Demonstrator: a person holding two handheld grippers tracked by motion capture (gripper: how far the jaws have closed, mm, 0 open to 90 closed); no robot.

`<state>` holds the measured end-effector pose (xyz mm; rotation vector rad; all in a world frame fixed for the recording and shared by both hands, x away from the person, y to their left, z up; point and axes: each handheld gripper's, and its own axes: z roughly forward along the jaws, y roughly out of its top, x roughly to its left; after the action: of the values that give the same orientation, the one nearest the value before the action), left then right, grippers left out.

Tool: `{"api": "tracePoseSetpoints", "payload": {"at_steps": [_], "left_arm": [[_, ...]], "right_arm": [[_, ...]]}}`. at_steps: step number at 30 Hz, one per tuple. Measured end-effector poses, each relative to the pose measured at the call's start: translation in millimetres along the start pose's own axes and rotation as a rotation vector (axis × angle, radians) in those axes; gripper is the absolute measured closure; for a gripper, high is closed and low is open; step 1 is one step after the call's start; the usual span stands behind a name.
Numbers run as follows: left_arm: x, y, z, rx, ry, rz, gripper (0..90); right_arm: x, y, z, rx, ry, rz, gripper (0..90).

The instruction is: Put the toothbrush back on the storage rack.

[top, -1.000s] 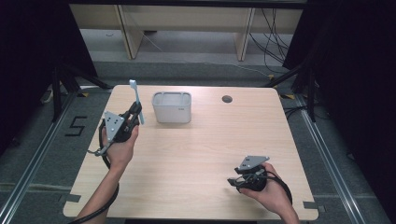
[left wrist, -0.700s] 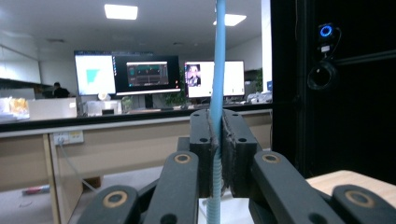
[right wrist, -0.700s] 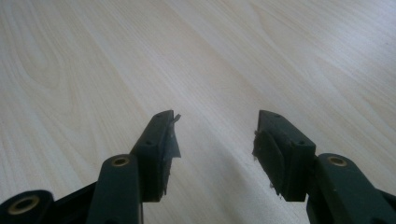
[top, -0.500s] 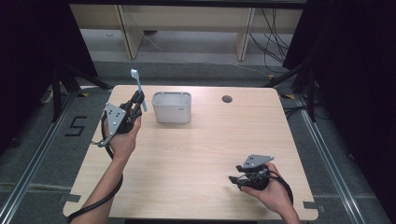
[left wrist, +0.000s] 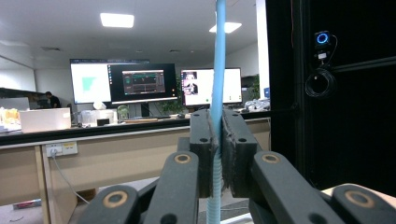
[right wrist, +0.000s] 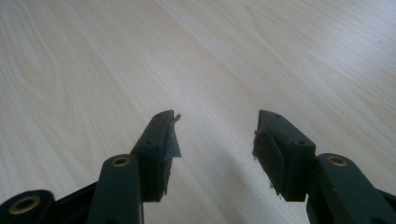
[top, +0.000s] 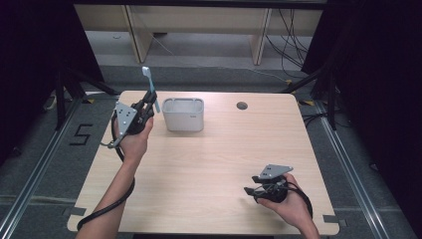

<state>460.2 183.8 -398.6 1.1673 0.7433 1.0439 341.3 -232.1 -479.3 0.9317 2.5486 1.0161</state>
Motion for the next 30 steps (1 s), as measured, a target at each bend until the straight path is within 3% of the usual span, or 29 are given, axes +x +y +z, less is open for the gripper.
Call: {"api": "tracePoseSetpoints", "payload": {"at_steps": [5, 7, 10, 30], "left_arm": [[-1.1, 1.3, 8.8, -0.005, -0.004, -0.009, 83.1], [-1.0, 1.5, 12.1, -0.001, -0.003, -0.007, 83.1], [-0.2, 0.9, 17.8, 0.000, -0.002, -0.005, 83.1], [2.3, -12.3, 38.5, 0.035, 0.023, 0.000, 83.1]], "right_arm": [[0.1, -1.2, 1.9, -0.020, -0.004, -0.001, 48.3], [2.0, -1.2, 1.4, -0.012, 0.002, 0.022, 48.2], [0.0, -1.3, 2.2, -0.019, -0.001, -0.002, 48.2], [0.1, -1.3, 2.4, -0.005, 0.008, -0.001, 48.2]]}}
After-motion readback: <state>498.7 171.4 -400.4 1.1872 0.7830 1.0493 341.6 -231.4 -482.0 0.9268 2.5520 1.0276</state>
